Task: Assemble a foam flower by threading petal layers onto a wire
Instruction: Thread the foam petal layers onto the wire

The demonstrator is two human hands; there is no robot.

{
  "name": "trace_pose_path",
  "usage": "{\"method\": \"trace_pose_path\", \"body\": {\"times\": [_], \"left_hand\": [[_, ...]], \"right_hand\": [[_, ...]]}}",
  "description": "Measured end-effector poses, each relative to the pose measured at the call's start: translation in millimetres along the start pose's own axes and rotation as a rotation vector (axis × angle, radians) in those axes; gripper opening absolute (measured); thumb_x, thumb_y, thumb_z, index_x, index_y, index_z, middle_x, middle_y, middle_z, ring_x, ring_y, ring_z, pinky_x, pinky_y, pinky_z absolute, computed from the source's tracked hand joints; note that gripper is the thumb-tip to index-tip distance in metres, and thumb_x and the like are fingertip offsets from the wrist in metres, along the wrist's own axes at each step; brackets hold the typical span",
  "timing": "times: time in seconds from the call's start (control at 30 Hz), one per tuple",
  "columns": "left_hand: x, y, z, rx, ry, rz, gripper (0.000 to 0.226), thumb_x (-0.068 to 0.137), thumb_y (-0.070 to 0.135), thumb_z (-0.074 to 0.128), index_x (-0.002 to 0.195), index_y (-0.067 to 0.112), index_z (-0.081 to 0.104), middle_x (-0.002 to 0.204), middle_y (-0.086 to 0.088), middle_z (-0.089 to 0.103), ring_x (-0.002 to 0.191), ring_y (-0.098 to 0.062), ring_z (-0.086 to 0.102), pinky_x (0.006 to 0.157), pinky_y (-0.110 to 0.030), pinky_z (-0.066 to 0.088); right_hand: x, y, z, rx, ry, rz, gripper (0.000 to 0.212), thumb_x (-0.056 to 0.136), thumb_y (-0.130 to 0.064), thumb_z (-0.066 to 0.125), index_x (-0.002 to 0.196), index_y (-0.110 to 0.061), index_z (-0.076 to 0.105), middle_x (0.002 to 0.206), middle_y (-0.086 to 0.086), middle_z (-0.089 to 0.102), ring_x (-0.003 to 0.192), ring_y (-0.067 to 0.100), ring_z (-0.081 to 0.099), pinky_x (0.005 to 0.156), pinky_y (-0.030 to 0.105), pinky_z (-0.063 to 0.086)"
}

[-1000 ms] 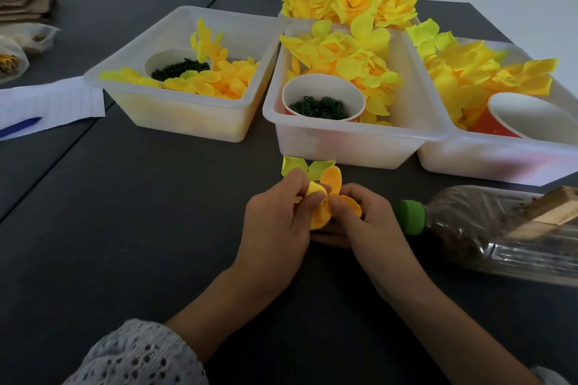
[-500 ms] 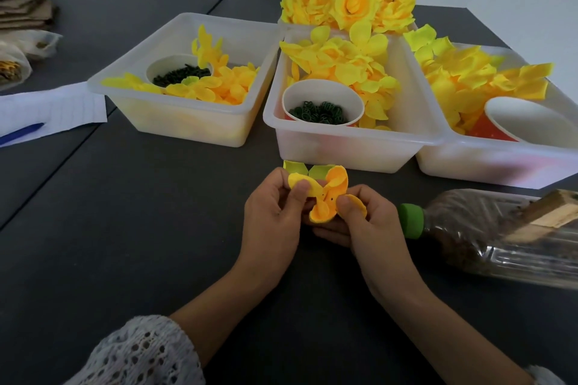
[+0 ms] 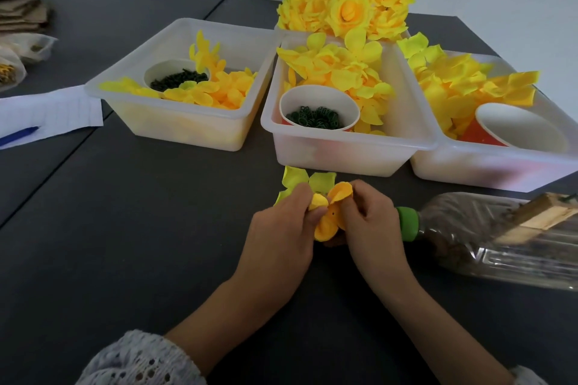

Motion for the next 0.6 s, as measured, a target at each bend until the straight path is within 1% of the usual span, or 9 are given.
{"method": "trace_pose_path", "body": {"times": [0.03, 0.1, 0.17, 0.27, 0.33, 0.37, 0.43, 0.47, 0.6], "left_hand": [[-0.2, -1.0, -0.8, -0.006, 0.015, 0.0, 0.022, 0.093, 0.045, 0.035, 0.079, 0.028, 0.036, 0.06, 0.014, 0.04, 0.05, -0.003, 0.041, 0.045, -0.019, 0.035], [0.1, -0.8, -0.3, -0.001, 0.037, 0.012, 0.018, 0.094, 0.043, 0.038, 0.082, 0.029, 0.038, 0.063, 0.017, 0.041, 0.052, 0.0, 0.044, 0.052, -0.014, 0.039], [1.7, 0.6, 0.6, -0.006, 0.05, 0.017, 0.016, 0.095, 0.038, 0.043, 0.082, 0.029, 0.038, 0.064, 0.02, 0.039, 0.054, 0.002, 0.045, 0.056, -0.008, 0.039], [3.0, 0.0, -1.5, -0.06, 0.111, 0.025, 0.02, 0.096, 0.029, 0.048, 0.08, 0.029, 0.036, 0.063, 0.022, 0.039, 0.06, 0.005, 0.047, 0.054, -0.005, 0.036], [4.5, -2.5, -3.7, -0.088, 0.139, -0.006, 0.023, 0.095, 0.03, 0.048, 0.077, 0.034, 0.034, 0.061, 0.02, 0.039, 0.063, 0.008, 0.049, 0.053, -0.004, 0.037], [5.3, -3.9, -4.1, -0.105, 0.14, -0.029, 0.023, 0.094, 0.032, 0.048, 0.076, 0.036, 0.034, 0.06, 0.018, 0.04, 0.062, 0.007, 0.049, 0.053, -0.005, 0.037], [7.1, -6.7, -4.2, -0.139, 0.13, -0.055, 0.021, 0.094, 0.036, 0.047, 0.076, 0.032, 0.038, 0.06, 0.015, 0.042, 0.06, 0.002, 0.048, 0.051, -0.008, 0.037], [8.1, -7.5, -4.4, -0.154, 0.124, -0.056, 0.02, 0.094, 0.037, 0.047, 0.077, 0.028, 0.041, 0.061, 0.014, 0.043, 0.06, 0.0, 0.048, 0.051, -0.008, 0.036], [8.6, -7.6, -3.8, -0.204, 0.095, -0.027, 0.026, 0.094, 0.04, 0.045, 0.08, 0.018, 0.05, 0.066, 0.012, 0.05, 0.064, -0.006, 0.052, 0.052, -0.01, 0.038]], "right_hand": [[-1.4, 0.9, 1.3, 0.013, 0.002, 0.021, 0.021, 0.096, -0.018, 0.048, 0.079, -0.013, 0.06, 0.071, 0.006, 0.062, 0.062, 0.014, 0.061, 0.05, 0.028, 0.058], [-2.3, 2.1, 3.2, 0.046, 0.016, 0.06, 0.024, 0.098, -0.02, 0.045, 0.083, -0.01, 0.061, 0.076, 0.013, 0.063, 0.072, 0.03, 0.064, 0.058, 0.047, 0.059], [-0.4, 4.0, 4.6, 0.103, 0.034, 0.141, 0.026, 0.098, -0.021, 0.043, 0.085, -0.011, 0.063, 0.082, 0.014, 0.065, 0.079, 0.032, 0.065, 0.067, 0.054, 0.058], [1.8, 4.3, 7.4, 0.279, 0.029, 0.322, 0.03, 0.101, -0.026, 0.039, 0.089, -0.01, 0.062, 0.091, 0.018, 0.067, 0.086, 0.033, 0.067, 0.069, 0.052, 0.06], [1.8, 2.7, 7.7, 0.273, -0.012, 0.271, 0.031, 0.101, -0.027, 0.039, 0.091, -0.008, 0.061, 0.092, 0.018, 0.068, 0.082, 0.032, 0.07, 0.067, 0.048, 0.061], [0.9, 1.8, 7.5, 0.267, -0.051, 0.223, 0.028, 0.101, -0.026, 0.04, 0.092, -0.009, 0.06, 0.088, 0.012, 0.07, 0.076, 0.027, 0.072, 0.061, 0.04, 0.062], [0.4, -1.2, 7.2, 0.265, -0.136, 0.177, 0.015, 0.097, -0.025, 0.049, 0.095, -0.015, 0.059, 0.082, 0.004, 0.072, 0.065, 0.019, 0.072, 0.05, 0.026, 0.057], [1.2, -2.0, 7.4, 0.278, -0.184, 0.198, 0.01, 0.094, -0.026, 0.055, 0.098, -0.018, 0.06, 0.082, 0.003, 0.072, 0.063, 0.017, 0.072, 0.049, 0.023, 0.055], [4.9, -0.8, 6.3, 0.437, -0.334, 0.339, 0.03, 0.074, -0.031, 0.076, 0.101, -0.031, 0.065, 0.081, 0.0, 0.075, 0.069, 0.019, 0.074, 0.053, 0.025, 0.055]]}}
Point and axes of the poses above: each hand's wrist, its own x-axis towards the middle knuckle, its own z-axis out of the palm, y = z × x, the point moved 2 cm from there along x, towards the middle knuckle
